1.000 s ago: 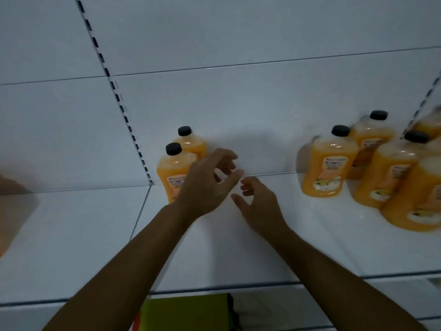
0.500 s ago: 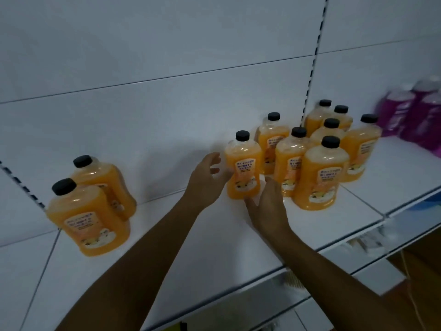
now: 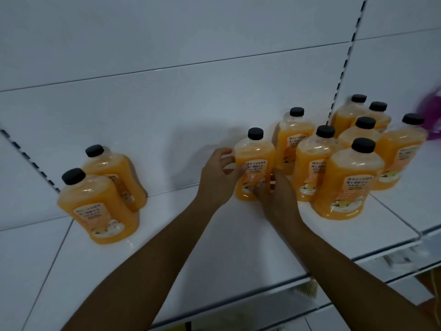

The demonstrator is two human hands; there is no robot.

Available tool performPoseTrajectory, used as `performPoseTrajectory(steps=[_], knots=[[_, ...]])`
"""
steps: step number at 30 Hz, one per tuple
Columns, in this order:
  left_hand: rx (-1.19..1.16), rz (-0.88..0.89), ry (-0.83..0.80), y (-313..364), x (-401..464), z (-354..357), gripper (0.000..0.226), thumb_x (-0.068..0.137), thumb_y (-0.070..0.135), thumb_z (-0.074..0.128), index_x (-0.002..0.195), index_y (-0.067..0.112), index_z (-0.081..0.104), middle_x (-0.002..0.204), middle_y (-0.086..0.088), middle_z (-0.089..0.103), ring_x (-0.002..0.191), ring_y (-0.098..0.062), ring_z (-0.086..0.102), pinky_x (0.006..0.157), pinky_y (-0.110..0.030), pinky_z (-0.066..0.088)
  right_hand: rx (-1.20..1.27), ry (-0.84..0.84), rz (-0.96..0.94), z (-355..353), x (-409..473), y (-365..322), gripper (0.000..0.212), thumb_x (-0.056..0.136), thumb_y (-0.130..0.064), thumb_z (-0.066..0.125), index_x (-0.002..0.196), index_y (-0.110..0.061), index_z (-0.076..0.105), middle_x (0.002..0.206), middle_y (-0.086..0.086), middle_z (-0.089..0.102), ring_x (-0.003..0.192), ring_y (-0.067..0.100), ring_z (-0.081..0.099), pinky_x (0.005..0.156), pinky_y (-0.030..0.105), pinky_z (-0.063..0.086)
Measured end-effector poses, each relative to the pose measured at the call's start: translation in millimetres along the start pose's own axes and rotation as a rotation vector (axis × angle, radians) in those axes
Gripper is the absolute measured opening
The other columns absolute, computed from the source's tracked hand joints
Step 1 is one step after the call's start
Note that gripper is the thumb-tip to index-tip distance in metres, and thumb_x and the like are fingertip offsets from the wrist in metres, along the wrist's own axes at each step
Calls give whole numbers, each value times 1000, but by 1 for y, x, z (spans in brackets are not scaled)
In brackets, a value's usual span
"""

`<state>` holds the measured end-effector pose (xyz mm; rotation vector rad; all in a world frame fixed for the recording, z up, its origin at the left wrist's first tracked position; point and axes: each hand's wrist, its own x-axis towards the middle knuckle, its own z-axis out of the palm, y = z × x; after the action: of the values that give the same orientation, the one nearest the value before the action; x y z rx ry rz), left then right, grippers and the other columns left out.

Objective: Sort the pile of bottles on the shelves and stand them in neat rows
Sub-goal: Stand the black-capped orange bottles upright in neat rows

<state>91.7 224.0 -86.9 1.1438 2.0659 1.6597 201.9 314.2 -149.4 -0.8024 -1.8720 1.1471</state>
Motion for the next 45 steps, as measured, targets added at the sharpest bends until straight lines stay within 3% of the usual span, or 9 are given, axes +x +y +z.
performPoseTrajectory(steps=[4, 7, 11, 17, 26, 31, 35, 39, 45], knots=[[1, -15, 85, 0, -13, -26, 36, 85, 20, 71, 113, 19, 47, 118, -5, 66, 98, -14, 67, 76, -24, 58, 28, -70, -54, 23, -5, -12, 38, 89, -27, 67, 123, -18, 51, 107, -12, 60, 89, 0, 56, 68, 2, 43], [90, 59, 123, 2, -25, -60, 41, 90, 18, 66, 125, 20, 44, 124, 2, 60, 104, -9, 62, 77, -13, 53, -9, -108, -126, 54, -5, -29, 43, 89, -34, 66, 125, -19, 49, 109, -14, 58, 90, 2, 54, 70, 4, 41], [375, 118, 158, 8, -35, -114, 50, 95, 21, 57, 141, 18, 38, 132, 0, 56, 114, -15, 58, 93, -33, 53, -5, -196, -170, 100, -7, -52, 45, 85, -44, 66, 122, -24, 49, 105, -15, 59, 94, 9, 57, 78, 29, 49], [856, 55, 71, 27, -39, -165, 57, 95, 10, 44, 149, 16, 27, 136, -12, 51, 124, -27, 47, 99, -36, 41, 44, -292, -176, 149, -18, -73, 30, 88, -38, 64, 111, -28, 49, 95, -14, 59, 85, 9, 59, 67, 25, 45], [848, -175, -67, 34, -30, -173, 53, 95, 3, 42, 146, 8, 28, 144, -12, 41, 132, -27, 39, 97, -29, 37, -32, -316, -145, 171, -9, -64, 35, 88, -41, 59, 116, -23, 49, 104, -2, 63, 90, 20, 62, 74, 44, 54], [853, -218, -107, 31, -24, -173, 49, 95, 7, 44, 142, 4, 30, 137, -14, 44, 126, -28, 44, 85, -27, 37, -97, -336, -149, 173, -6, -63, 41, 90, -36, 56, 126, -19, 46, 112, 2, 61, 97, 23, 60, 76, 39, 51], [939, -167, -69, 23, -21, -167, 40, 93, 14, 47, 130, 2, 38, 123, -15, 45, 113, -30, 48, 79, -30, 38, -202, -332, -127, 173, -4, -64, 45, 92, -37, 55, 131, -17, 45, 119, 5, 53, 99, 24, 58, 77, 38, 49], [1027, -83, 19, 17, -24, -163, 34, 92, 20, 50, 119, 0, 45, 123, -17, 43, 107, -30, 48, 87, -35, 45, -219, -337, -148, 162, -8, -60, 47, 93, -46, 52, 128, -15, 46, 118, 7, 54, 102, 26, 58, 79, 43, 52], [1116, 125, 218, 14, -35, -155, 41, 92, 24, 54, 126, 3, 50, 126, -18, 46, 114, -32, 45, 92, -39, 42, -280, -297, -131, 139, -18, -50, 64, 88, -48, 62, 139, -18, 38, 135, 5, 49, 116, 22, 55, 94, 44, 49]])
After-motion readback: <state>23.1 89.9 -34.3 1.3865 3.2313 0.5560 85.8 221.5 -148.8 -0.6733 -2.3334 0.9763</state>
